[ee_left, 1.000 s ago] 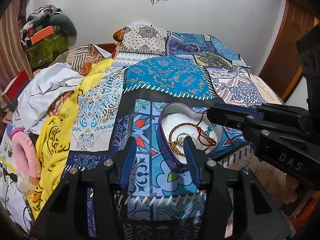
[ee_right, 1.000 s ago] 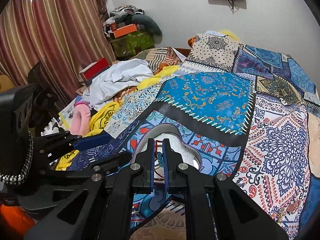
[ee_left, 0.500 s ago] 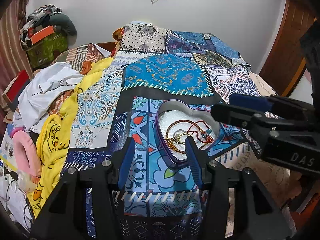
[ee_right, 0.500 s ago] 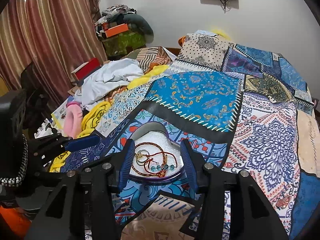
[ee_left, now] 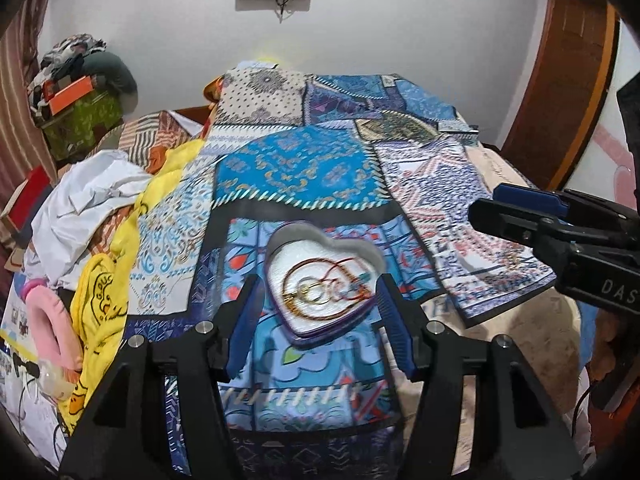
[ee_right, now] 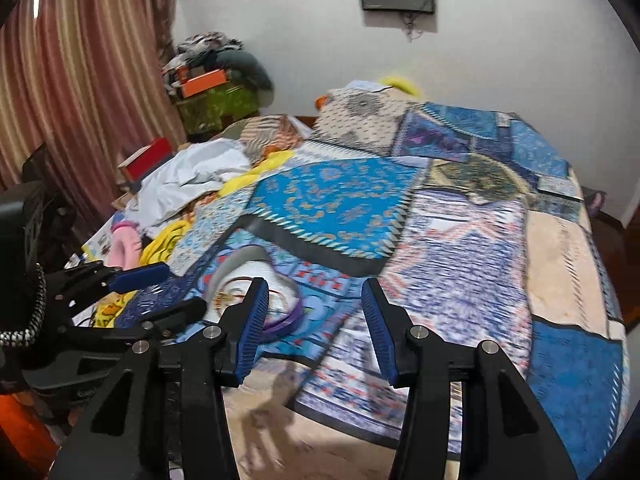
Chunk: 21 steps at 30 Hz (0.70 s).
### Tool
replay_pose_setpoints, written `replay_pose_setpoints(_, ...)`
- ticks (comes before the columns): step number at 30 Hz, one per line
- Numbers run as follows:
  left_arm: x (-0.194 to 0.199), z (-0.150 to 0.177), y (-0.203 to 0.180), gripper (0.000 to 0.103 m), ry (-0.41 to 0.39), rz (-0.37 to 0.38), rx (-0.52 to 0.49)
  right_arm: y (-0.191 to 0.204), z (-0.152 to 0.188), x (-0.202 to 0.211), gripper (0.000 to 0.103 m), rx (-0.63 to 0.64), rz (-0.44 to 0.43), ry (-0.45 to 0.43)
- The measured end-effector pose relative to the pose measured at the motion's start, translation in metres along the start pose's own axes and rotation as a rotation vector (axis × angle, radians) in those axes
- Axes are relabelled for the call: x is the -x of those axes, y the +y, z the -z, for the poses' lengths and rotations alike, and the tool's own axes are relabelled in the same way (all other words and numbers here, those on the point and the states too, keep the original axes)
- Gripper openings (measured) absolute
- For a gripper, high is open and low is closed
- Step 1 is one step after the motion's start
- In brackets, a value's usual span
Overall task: Organize jewelry
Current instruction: 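Withdraw both open tools from the heart box, then move both open tools toward the loose rings on the white quilt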
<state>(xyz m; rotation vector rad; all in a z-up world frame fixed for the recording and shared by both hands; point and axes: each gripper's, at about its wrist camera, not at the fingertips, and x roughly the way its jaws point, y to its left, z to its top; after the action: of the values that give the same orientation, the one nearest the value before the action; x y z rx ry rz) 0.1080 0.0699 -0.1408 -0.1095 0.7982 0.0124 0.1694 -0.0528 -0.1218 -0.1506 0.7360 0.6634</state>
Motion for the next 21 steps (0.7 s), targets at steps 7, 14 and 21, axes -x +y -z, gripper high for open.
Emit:
replay_pose_setpoints(7,0.004,-0.009,-0.031,0.058,-0.023,0.034,-0.041,-0.03,0.011,0.022,0.045,-0.054,0.07,-0.013)
replay_pose_setpoints(14,0.001,-0.019,-0.064,0.06,-0.035,0.078,-0.08,-0.061,0.03,0.044,0.045,-0.098,0.134,-0.015)
replay_pose_setpoints(21,-0.016,-0.022,-0.099,0.06,-0.009,0.14,-0.128,-0.088,0.051,0.061,0.045,-0.139,0.192,0.007)
